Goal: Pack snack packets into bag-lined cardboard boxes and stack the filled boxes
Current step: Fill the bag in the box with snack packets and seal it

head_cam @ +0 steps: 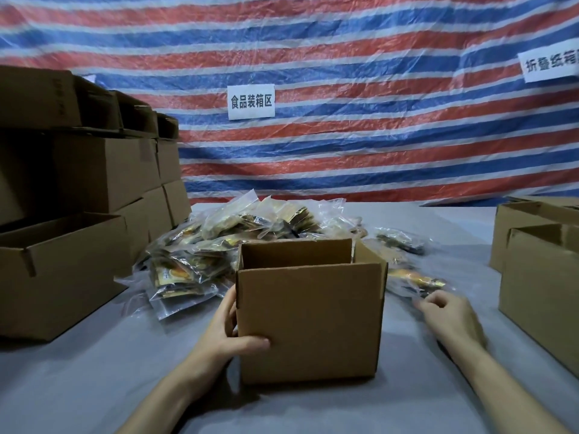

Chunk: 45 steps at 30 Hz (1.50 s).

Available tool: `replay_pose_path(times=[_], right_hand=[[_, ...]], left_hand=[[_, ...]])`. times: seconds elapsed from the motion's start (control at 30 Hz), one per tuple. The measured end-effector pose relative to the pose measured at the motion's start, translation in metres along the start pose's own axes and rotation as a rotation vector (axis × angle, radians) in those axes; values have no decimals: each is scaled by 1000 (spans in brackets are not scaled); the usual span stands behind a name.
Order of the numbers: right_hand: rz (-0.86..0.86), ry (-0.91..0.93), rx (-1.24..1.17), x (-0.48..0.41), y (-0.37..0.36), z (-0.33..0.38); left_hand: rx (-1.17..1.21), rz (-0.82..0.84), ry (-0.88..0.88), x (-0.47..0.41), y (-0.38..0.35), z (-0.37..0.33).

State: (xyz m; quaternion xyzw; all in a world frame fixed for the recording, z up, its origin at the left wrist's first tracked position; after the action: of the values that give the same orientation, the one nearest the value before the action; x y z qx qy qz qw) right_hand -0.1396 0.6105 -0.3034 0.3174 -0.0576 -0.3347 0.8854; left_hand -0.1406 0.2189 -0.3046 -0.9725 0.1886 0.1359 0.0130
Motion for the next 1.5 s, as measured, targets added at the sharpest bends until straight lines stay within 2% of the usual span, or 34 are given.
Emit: replay_pose_path(times=[0.23, 0.5, 0.57, 0.67, 0.77, 0.9, 1.03, 1.1, 1.3, 1.5], right_hand=[[-79, 135, -352, 0, -10, 19], [99, 302, -679, 18, -23, 42], [191, 217, -885, 20, -24, 46], [374, -25, -1338, 18, -21, 44], [328, -197, -1568, 10, -13, 32], [375, -90, -1518, 2, -12, 27], [283, 85, -1003, 2, -25, 23], [282, 101, -875, 2, -31, 23], [180, 59, -920, 8, -22, 22], [171, 130, -1029, 15, -16, 30]], left_hand=[[0, -20, 42, 4, 1, -1], [-42, -29, 65, 7, -2, -4], [-58, -28, 65, 7, -4, -5], [-57, -22, 54, 7, -5, -7], [-43, 2, 47, 8, -6, -8], [-74, 12, 14, 7, -6, -7], [-110, 22, -5, 6, -6, -6], [-122, 28, -4, 6, -6, -5], [-107, 34, -4, 3, -7, -6], [-89, 32, 7, 2, -6, -6]])
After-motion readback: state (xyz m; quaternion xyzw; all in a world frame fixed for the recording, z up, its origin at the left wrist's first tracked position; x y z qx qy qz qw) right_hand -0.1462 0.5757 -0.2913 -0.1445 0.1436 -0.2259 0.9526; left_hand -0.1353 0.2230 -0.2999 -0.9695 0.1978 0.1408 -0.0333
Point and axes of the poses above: each hand's wrist, its own x-axis away from the middle knuckle, its own y-axis out of the back of the hand, z = x × y, the point moved 5 cm from there along -x, towards the middle knuckle, and after that the axes turned 4 degrees about z, right-handed, at the moved point
